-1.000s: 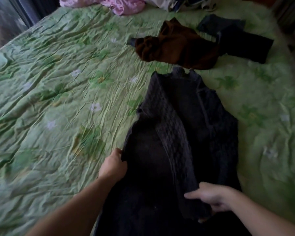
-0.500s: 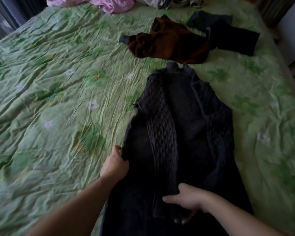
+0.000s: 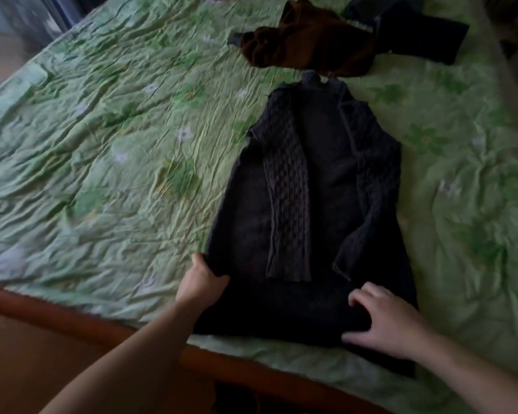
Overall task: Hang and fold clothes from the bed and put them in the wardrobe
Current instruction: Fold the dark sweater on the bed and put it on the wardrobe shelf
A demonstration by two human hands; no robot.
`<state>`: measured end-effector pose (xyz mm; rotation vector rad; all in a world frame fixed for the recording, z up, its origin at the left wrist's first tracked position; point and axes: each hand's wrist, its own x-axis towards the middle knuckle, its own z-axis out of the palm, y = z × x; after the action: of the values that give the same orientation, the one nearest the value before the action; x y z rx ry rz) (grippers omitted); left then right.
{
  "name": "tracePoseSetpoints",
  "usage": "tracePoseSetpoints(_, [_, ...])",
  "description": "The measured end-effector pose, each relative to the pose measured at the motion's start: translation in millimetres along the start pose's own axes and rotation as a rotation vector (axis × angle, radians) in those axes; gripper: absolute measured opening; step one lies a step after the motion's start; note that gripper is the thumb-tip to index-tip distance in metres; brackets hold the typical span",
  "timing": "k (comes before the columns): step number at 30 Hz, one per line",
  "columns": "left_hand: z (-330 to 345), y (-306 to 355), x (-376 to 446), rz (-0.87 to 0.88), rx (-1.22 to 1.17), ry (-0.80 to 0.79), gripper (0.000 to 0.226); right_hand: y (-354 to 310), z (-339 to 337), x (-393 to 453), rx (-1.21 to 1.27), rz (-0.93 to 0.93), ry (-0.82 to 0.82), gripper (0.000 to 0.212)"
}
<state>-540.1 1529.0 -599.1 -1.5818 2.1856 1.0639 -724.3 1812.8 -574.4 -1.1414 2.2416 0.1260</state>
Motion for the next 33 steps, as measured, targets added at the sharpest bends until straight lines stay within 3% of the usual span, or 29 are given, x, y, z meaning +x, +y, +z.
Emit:
tracePoseSetpoints(2, [1, -5, -8, -0.028, 0.024, -0.052, 0.061, 4, 13, -9, -0.131, -0.048, -0.116, 0.074])
tracePoseSetpoints(6, [-4, -12, -13, 0.013, 0.138, -0.169, 0.072, -6, 15, -14, -0.093, -0.034, -0.050, 0.039])
tracePoseSetpoints(13, [-18, -17, -13, 0.047, 0.510, -0.406, 0.052, -16, 2, -7, -0.068, 0.003, -0.403, 0.033])
tracePoseSetpoints(15, [-24, -9, -8, -0.009, 0.471, -0.455, 0.052, -14, -5, 3, -0.053, 0.005, -0.459, 0.025])
tracePoseSetpoints(18, [-46, 16, 8, 0.042, 0.534, -0.288, 0.074, -8, -35, 26, 0.238, 0.087, -0.495, 0.026])
tracePoseSetpoints(20, [-58, 39, 26, 0.132, 0.605, -0.119, 0.078, 0, -61, 48, 0.405, 0.135, -0.332, 0.027])
tracePoseSetpoints(24, [-73, 98, 61, 0.244, 0.461, -0.042, 0.045, 19, -115, 95, 0.393, 0.211, 0.131, 0.020])
tracePoseSetpoints(33, [-91, 195, 146, 0.393, 0.286, 0.030, 0.046, 46, -193, 188, 0.437, 0.357, 0.397, 0.014])
